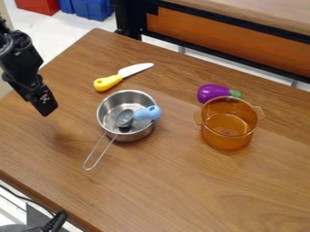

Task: Move the silver pot to the bottom right of table

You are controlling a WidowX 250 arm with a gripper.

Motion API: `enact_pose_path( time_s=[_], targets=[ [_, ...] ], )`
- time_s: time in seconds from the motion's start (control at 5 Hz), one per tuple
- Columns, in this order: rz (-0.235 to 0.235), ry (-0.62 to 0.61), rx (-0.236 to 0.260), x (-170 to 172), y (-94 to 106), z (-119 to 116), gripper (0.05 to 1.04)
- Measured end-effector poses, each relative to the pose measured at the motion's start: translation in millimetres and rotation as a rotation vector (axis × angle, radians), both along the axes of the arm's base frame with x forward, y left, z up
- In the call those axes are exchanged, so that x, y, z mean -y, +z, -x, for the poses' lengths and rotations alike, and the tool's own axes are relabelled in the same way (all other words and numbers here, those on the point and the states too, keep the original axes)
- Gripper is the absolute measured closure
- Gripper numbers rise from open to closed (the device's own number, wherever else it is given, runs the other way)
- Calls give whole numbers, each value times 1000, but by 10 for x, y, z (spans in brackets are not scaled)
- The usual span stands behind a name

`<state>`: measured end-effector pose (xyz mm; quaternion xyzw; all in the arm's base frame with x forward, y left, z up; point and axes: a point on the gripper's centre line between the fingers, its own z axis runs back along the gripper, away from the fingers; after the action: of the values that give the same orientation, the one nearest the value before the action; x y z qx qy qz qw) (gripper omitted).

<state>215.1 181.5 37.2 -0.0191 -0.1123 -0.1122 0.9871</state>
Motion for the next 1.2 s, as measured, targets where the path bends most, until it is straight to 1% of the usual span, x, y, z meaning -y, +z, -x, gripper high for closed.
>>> enact_pose_path(
  time_s=[0.2,0.4,0.6,0.8,1.0,1.2],
  targets=[
    [18,12,-22,22,-66,23,87],
    [59,164,-111,95,-91,-59,87],
    [105,404,-197,190,-44,-174,87],
    [94,610,-166,267,-101,-303,87],
    [77,682,-167,346,-270,-354,87],
    [86,711,-176,378,-404,-376,87]
  ],
)
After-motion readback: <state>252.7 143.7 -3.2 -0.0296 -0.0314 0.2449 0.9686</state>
